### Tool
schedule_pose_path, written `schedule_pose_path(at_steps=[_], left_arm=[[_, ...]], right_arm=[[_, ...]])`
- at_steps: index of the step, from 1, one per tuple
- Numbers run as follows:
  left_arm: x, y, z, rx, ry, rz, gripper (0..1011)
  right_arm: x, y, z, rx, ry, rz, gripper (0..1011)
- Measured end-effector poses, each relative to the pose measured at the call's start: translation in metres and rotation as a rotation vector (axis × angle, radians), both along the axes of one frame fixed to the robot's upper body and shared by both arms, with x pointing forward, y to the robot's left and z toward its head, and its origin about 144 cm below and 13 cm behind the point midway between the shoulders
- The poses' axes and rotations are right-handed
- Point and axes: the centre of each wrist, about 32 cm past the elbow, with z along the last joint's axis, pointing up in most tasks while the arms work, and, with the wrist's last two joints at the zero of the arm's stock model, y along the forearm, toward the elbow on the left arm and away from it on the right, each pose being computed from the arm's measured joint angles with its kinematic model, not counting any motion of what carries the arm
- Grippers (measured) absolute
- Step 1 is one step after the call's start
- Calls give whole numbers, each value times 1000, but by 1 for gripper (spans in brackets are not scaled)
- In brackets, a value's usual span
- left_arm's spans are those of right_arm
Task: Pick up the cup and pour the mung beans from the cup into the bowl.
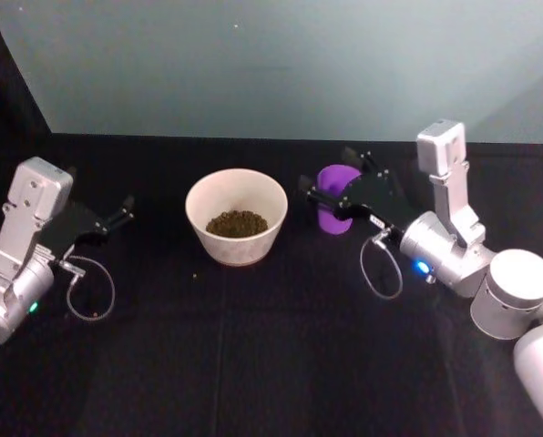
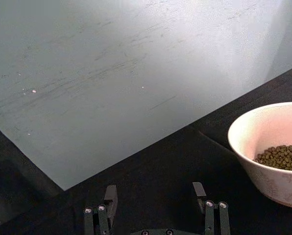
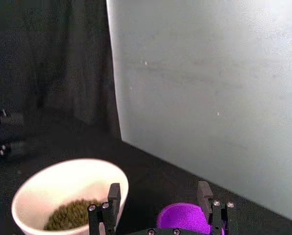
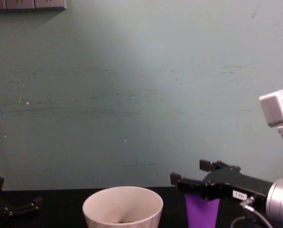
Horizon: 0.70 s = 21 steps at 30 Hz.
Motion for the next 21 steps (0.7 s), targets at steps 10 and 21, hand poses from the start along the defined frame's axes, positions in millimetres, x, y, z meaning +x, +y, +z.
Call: schedule_pose_path(at_steps=[10, 21], left_arm=[[0, 0, 0, 0, 0, 0, 1000], [0, 0, 0, 0, 0, 0, 1000]], right_arm=[[-9, -2, 14, 48, -48, -66, 1002], [-17, -15, 13, 110, -33, -311, 1002]])
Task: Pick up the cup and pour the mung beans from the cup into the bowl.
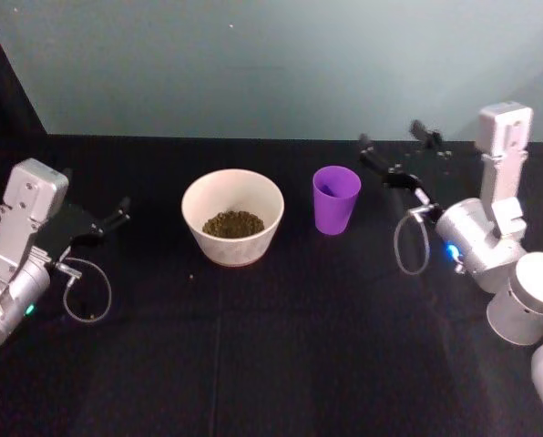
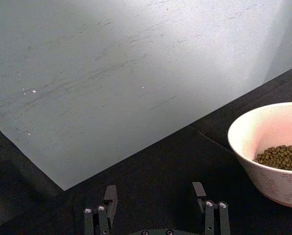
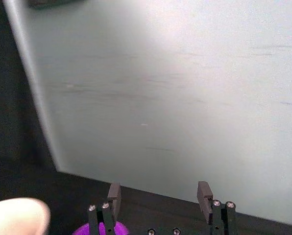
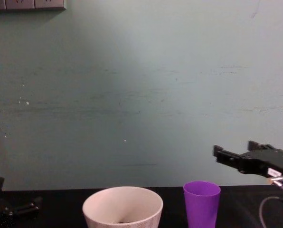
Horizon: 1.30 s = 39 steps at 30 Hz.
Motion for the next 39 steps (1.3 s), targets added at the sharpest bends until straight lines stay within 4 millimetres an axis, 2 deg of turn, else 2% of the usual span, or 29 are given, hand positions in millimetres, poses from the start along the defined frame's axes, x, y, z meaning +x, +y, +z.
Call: schedule_pose_path(at_steps=[4, 10, 25, 39], left_arm=[[0, 0, 0, 0, 0, 0, 1000], [0, 0, 0, 0, 0, 0, 1000], [0, 0, 0, 0, 0, 0, 1000], [0, 0, 0, 0, 0, 0, 1000]], right_arm=[[-2, -5, -2, 20, 23, -110, 1002], [0, -10, -5, -10, 88, -172, 1002], [12, -26, -12, -63, 210, -116, 1002], [12, -26, -13, -62, 209, -115, 1002]])
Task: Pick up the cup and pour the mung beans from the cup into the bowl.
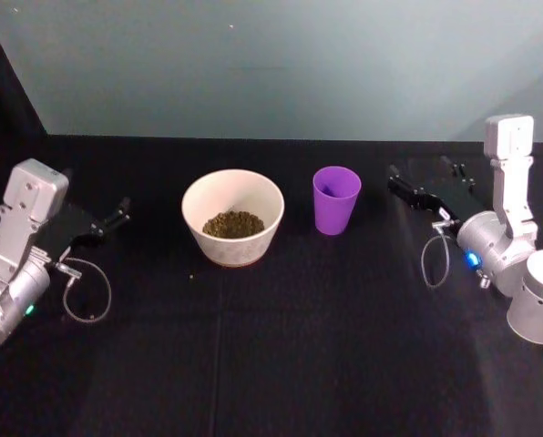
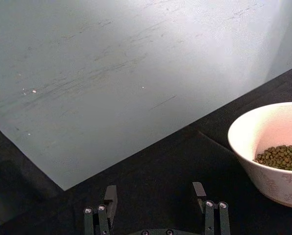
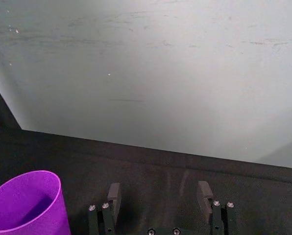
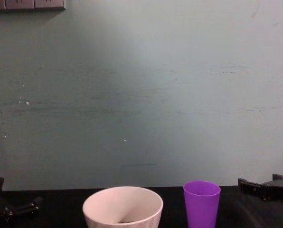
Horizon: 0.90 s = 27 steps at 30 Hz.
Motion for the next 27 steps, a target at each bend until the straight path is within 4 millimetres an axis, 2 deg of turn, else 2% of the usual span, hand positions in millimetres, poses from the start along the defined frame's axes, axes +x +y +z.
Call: schedule_pose_path(at_steps=[27], left_arm=[[0, 0, 0, 0, 0, 0, 1000]], right_arm=[[0, 1, 0, 0, -5, -4, 1002]])
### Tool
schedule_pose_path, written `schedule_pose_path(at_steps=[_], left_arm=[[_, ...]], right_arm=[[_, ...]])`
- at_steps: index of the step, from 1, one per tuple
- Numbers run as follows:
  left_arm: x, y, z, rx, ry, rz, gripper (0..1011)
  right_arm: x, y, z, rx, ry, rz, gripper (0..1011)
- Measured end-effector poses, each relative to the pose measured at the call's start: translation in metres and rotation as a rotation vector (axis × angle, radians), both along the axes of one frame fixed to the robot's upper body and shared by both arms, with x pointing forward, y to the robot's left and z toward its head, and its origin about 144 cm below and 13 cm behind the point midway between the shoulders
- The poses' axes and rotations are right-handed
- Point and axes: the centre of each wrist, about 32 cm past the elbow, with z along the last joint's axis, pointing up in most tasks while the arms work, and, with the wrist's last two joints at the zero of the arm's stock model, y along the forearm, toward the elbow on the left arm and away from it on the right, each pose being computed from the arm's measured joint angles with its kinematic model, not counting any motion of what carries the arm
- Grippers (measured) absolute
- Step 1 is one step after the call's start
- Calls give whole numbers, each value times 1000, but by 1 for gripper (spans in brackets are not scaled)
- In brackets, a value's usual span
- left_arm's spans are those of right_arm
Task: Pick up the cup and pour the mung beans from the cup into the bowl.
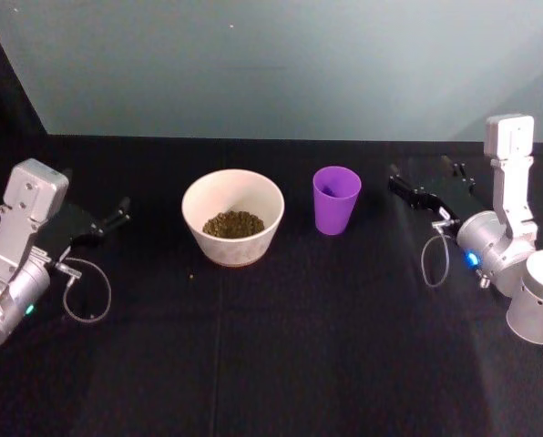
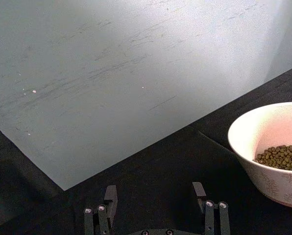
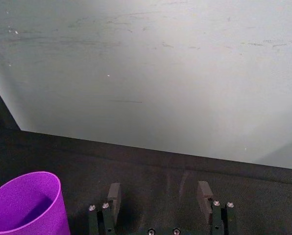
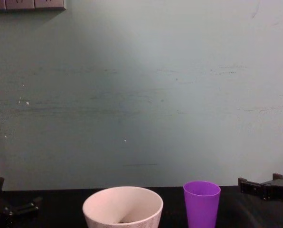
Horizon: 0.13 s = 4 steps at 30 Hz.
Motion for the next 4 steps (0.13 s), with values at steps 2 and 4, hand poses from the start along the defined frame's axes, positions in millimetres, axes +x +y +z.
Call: schedule_pose_path(at_steps=[2, 4], left_arm=[[0, 0, 0, 0, 0, 0, 1000], [0, 0, 0, 0, 0, 0, 1000]], right_arm=[[0, 0, 0, 0, 0, 0, 1002], [0, 0, 0, 0, 0, 0, 1002]])
